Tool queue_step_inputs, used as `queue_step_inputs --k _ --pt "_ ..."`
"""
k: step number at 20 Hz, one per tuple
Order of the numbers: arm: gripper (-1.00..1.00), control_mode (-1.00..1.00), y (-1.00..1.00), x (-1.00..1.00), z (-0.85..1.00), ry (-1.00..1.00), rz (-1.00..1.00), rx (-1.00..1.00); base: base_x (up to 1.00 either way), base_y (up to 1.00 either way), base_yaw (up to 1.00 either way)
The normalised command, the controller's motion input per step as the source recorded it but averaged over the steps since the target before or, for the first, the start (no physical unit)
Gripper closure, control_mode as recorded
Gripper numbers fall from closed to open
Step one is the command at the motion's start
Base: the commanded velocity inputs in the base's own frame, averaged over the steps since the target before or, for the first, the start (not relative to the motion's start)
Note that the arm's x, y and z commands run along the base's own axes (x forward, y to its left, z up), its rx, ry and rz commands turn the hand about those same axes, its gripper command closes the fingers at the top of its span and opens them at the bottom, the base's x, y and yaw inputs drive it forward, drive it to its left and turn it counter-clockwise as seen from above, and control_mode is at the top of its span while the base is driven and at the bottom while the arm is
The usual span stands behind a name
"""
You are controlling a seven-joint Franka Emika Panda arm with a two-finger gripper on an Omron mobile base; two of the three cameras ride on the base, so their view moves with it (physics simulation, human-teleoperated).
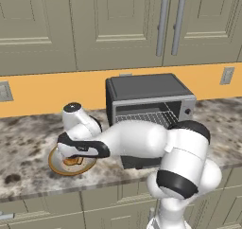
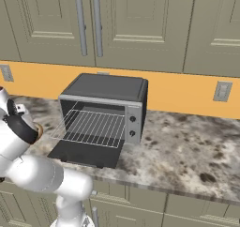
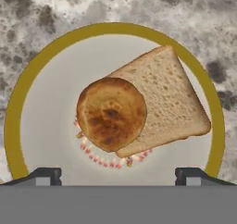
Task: Pick up the heated bread from the toaster oven and place it in the bowl. Then move the bread bowl to the dining counter.
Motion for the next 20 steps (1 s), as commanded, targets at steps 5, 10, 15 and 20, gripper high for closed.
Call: queue_step_inputs --k 5,10,15,20 --pt "-1.0 -1.0 -0.74 -0.65 -0.03 0.2 -0.41 0.1 0.0 0.0 0.0" --pt "-1.0 -1.0 -0.26 -0.4 -0.42 0.12 -0.43 0.11 0.0 0.0 0.0" --pt "-1.0 -1.0 0.33 -0.04 -0.47 0.0 -0.37 0.14 0.0 0.0 0.0" --pt "-1.0 -1.0 0.39 0.4 -0.05 -0.01 -0.28 0.1 0.0 0.0 0.0"
